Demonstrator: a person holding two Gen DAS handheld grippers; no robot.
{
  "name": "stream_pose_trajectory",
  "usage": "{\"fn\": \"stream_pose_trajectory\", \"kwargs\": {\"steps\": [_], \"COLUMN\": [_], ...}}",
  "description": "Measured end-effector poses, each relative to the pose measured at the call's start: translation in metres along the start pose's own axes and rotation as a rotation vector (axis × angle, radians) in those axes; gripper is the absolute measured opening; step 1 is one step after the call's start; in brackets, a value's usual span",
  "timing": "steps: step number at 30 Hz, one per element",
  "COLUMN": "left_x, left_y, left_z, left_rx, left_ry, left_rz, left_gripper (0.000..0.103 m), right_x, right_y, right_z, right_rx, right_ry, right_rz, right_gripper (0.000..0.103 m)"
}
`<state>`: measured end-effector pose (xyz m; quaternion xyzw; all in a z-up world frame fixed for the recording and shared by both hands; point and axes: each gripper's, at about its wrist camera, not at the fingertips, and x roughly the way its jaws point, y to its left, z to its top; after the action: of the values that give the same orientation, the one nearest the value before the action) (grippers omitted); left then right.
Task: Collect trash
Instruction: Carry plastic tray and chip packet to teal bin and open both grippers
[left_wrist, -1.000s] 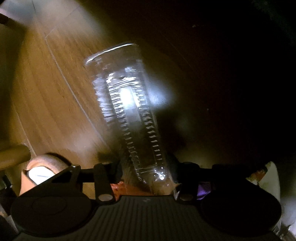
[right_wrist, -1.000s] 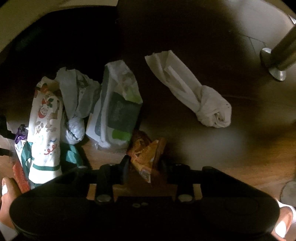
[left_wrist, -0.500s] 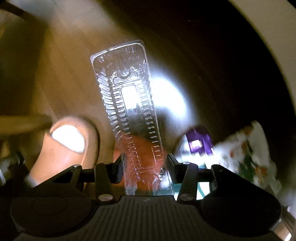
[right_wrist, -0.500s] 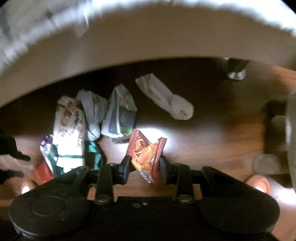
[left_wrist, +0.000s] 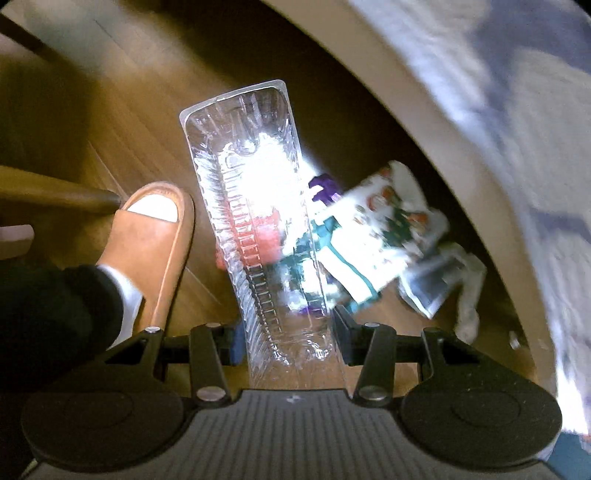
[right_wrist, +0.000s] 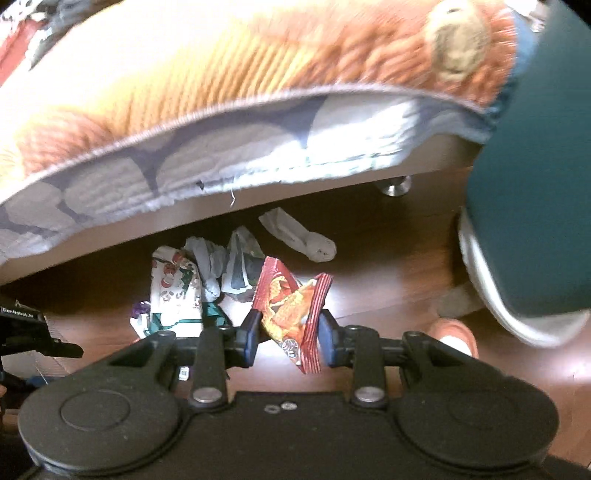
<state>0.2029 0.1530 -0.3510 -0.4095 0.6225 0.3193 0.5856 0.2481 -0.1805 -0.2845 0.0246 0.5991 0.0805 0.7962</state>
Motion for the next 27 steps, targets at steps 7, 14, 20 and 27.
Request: {"fn": "stream_pose_trajectory", "kwargs": {"steps": [7,14,20,27], "left_x": [-0.062,-0.127,-0.175,-0.224], "left_y": [-0.017,-0.058,-0.103,-0.173], "left_z": [-0.040,-0.094,-0.153,-0.218], "left_rx": [0.155,0.435,0.708,0.974], "left_ry": [-0.068,-0.200,-0.322,-0.391], "left_rz": [-0.050,-0.081,-0.106,-0.190], "left_gripper": [0.046,0.046,0.046,0.046], "right_x": [-0.073,-0.148,-0.199,-0.240], "right_y": [-0.014,-0.036,-0.070,-0.113], "right_z": [-0.013,-0.027,-0.019,0.003], "right_rx": [0.016,-0.028,0.006,0.043], "right_ry": [-0.093,-0.218,-0.310,-0.433], "right_rz": [0.010,0.000,0.006,-0.040], "right_gripper": [0.032,0.032,0.032,0.032]}}
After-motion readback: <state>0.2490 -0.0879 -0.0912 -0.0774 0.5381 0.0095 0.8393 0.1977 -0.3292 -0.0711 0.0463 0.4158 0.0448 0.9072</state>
